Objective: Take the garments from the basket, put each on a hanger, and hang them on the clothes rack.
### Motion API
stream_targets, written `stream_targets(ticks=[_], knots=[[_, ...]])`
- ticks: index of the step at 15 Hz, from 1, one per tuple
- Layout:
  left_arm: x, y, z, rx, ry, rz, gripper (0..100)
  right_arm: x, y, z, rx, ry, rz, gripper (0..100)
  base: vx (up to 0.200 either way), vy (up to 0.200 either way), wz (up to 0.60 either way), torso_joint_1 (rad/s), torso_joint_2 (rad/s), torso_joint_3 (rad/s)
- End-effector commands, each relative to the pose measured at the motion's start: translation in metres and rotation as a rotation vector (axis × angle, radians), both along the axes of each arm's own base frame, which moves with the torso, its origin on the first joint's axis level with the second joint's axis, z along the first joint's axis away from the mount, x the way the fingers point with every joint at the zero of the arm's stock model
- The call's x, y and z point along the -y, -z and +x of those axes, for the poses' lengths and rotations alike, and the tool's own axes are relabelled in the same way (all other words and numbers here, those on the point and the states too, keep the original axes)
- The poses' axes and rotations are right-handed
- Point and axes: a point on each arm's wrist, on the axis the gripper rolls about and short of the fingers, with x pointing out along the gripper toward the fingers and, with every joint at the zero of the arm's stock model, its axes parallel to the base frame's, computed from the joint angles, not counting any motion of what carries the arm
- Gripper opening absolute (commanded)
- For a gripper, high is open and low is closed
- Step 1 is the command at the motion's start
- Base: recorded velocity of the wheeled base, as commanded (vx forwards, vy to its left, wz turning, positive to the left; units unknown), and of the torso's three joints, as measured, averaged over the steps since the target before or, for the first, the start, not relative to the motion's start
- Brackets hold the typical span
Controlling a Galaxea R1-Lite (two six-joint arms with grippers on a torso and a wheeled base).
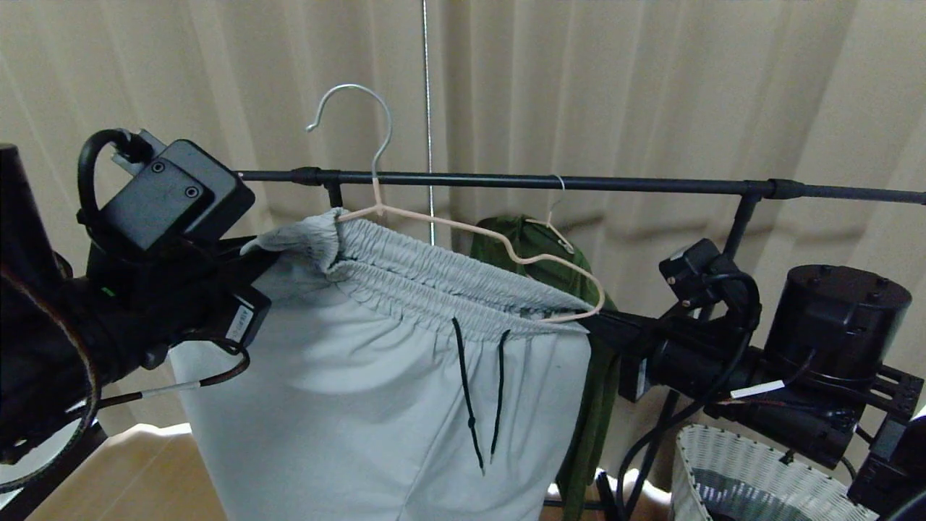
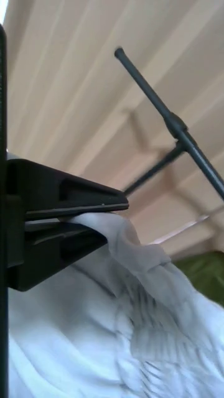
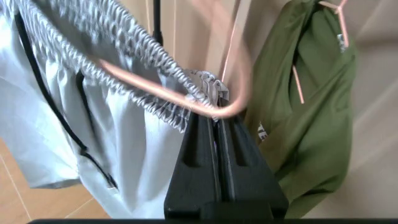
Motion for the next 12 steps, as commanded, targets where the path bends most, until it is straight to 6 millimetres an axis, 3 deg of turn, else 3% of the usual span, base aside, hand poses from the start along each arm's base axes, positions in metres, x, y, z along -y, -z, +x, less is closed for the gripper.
stream_targets(ticks=[1,12], knots=[[-0.011,0.001,0.003,0.001,-0.050,0.031,0,0.001,-0.002,-0.001,0.005,0.001,0.002,0,0.000,0.000,0.00,0.000,0.00,0.000],[-0.031,0.020,0.009,0.012,-0.126,0.180,0,0.001,-0.017,-0.015,0.023,-0.059,0.015,0,0.000,0.000,0.00,0.000,0.00,0.000]])
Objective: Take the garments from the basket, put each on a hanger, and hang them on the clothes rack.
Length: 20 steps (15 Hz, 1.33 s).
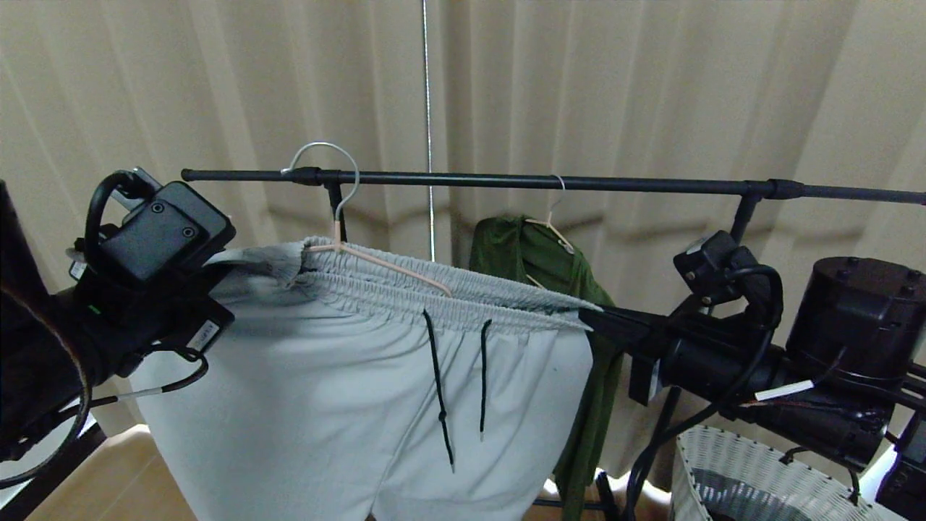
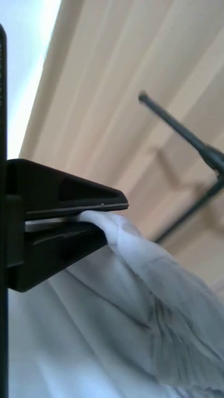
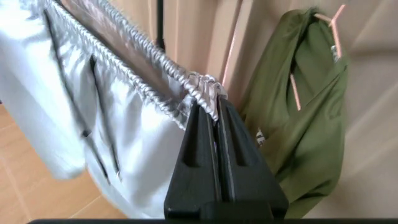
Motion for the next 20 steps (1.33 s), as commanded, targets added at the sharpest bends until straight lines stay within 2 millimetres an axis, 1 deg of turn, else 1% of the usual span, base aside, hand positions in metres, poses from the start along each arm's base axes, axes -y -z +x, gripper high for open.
stream_targets(ticks=[1,2,4,6,7,12,13,15,16,17,19,20], knots=[[0.000,0.006,0.003,-0.009,-0.004,0.006,0,-0.003,-0.010,-0.010,0.011,-0.054,0.012,0,0.000,0.000,0.00,0.000,0.00,0.000],[0.002,0.006,0.005,-0.006,-0.003,0.002,0,-0.008,-0.013,-0.015,0.006,-0.085,0.010,0,0.000,0.000,0.00,0.000,0.00,0.000],[0.008,0.003,0.007,0.031,0.017,-0.027,0,-0.016,-0.012,-0.023,-0.014,-0.131,-0.003,0,0.000,0.000,0.00,0.000,0.00,0.000],[0.010,0.004,0.009,0.036,0.011,-0.051,0,-0.023,-0.011,-0.027,-0.016,-0.160,-0.004,0,0.000,0.000,0.00,0.000,0.00,0.000],[0.011,0.005,0.008,0.033,0.006,-0.072,0,-0.029,-0.014,-0.030,-0.008,-0.191,0.001,100,0.000,0.000,0.00,0.000,0.00,0.000],[0.017,0.005,0.006,0.029,0.028,-0.139,0,-0.032,-0.010,-0.034,-0.008,-0.220,-0.021,100,0.000,0.000,0.00,0.000,0.00,0.000],[0.018,0.006,0.006,0.026,0.029,-0.150,0,-0.033,-0.011,-0.033,0.003,-0.223,-0.024,100,0.000,0.000,0.00,0.000,0.00,0.000],[0.029,0.008,0.003,0.009,0.067,-0.210,0,-0.037,-0.020,-0.030,0.062,-0.265,-0.030,100,0.000,0.000,0.00,0.000,0.00,0.000],[0.031,0.008,0.002,0.008,0.075,-0.219,0,-0.037,-0.021,-0.029,0.077,-0.267,-0.036,100,0.000,0.000,0.00,0.000,0.00,0.000],[0.034,0.011,0.001,-0.007,0.088,-0.225,0,-0.042,-0.025,-0.024,0.119,-0.273,-0.061,100,0.000,0.000,0.00,0.000,0.00,0.000],[0.035,0.014,0.002,-0.019,0.090,-0.222,0,-0.044,-0.028,-0.022,0.144,-0.273,-0.070,100,0.000,0.000,0.00,0.000,0.00,0.000],[0.038,0.016,0.002,-0.029,0.097,-0.222,0,-0.051,-0.030,-0.014,0.180,-0.272,-0.094,100,0.000,0.000,0.00,0.000,0.00,0.000]])
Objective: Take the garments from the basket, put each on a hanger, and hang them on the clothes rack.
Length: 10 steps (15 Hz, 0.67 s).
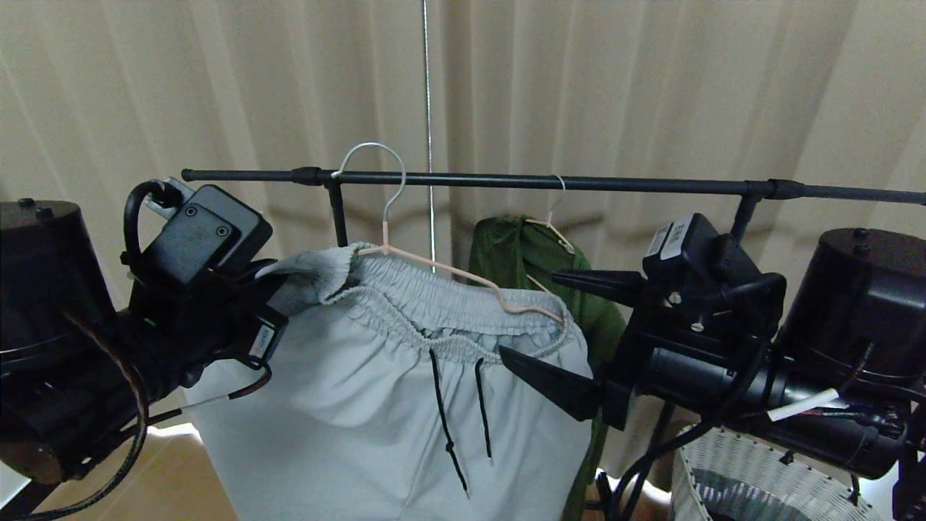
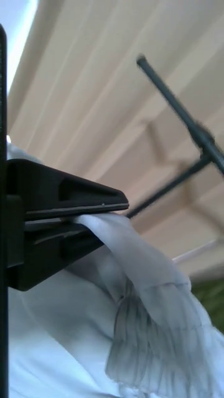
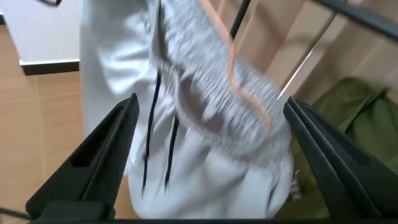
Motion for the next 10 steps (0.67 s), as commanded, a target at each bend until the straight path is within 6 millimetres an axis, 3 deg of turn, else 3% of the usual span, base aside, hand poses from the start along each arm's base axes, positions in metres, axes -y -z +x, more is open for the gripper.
stream_targets(ticks=[1,5,10], knots=[[0.006,0.003,-0.001,-0.013,0.023,-0.009,0,-0.012,0.001,0.013,0.040,0.001,-0.033,100,0.000,0.000,0.00,0.000,0.00,0.000],[0.012,0.002,-0.007,-0.010,0.061,-0.017,0,-0.024,0.004,0.028,0.059,0.063,-0.050,100,0.000,0.000,0.00,0.000,0.00,0.000],[0.015,0.002,-0.014,-0.009,0.086,-0.033,0,-0.023,0.001,0.032,0.083,0.082,-0.060,100,0.000,0.000,0.00,0.000,0.00,0.000]])
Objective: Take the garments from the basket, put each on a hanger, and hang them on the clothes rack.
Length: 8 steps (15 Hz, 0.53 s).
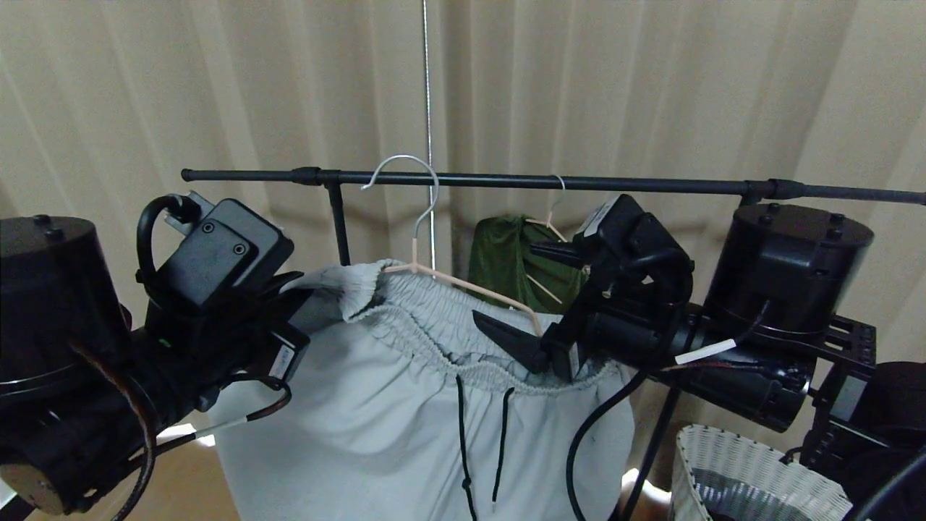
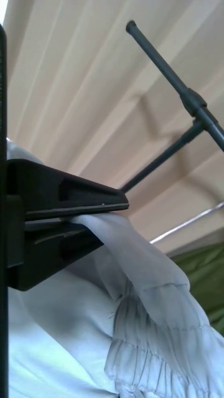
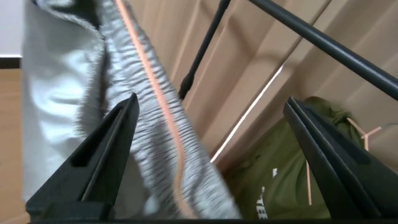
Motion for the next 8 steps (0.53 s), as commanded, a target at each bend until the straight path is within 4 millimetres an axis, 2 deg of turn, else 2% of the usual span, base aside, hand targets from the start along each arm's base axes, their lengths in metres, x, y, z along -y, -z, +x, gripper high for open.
stream_targets(ticks=[1,6,7,8], knots=[[0.001,-0.002,-0.003,0.006,0.009,-0.009,0,0.001,0.002,0.003,-0.003,0.007,-0.006,100,0.000,0.000,0.00,0.000,0.00,0.000],[0.003,-0.008,-0.020,0.026,0.058,-0.069,0,0.002,0.004,0.006,-0.008,0.019,-0.011,100,0.000,0.000,0.00,0.000,0.00,0.000],[0.002,-0.008,-0.020,0.026,0.060,-0.069,0,0.002,0.004,0.006,-0.008,0.017,-0.010,0,0.000,0.000,0.00,0.000,0.00,0.000],[0.002,-0.008,-0.021,0.026,0.061,-0.071,0,0.002,0.004,0.006,-0.007,0.019,-0.009,0,0.000,0.000,0.00,0.000,0.00,0.000]])
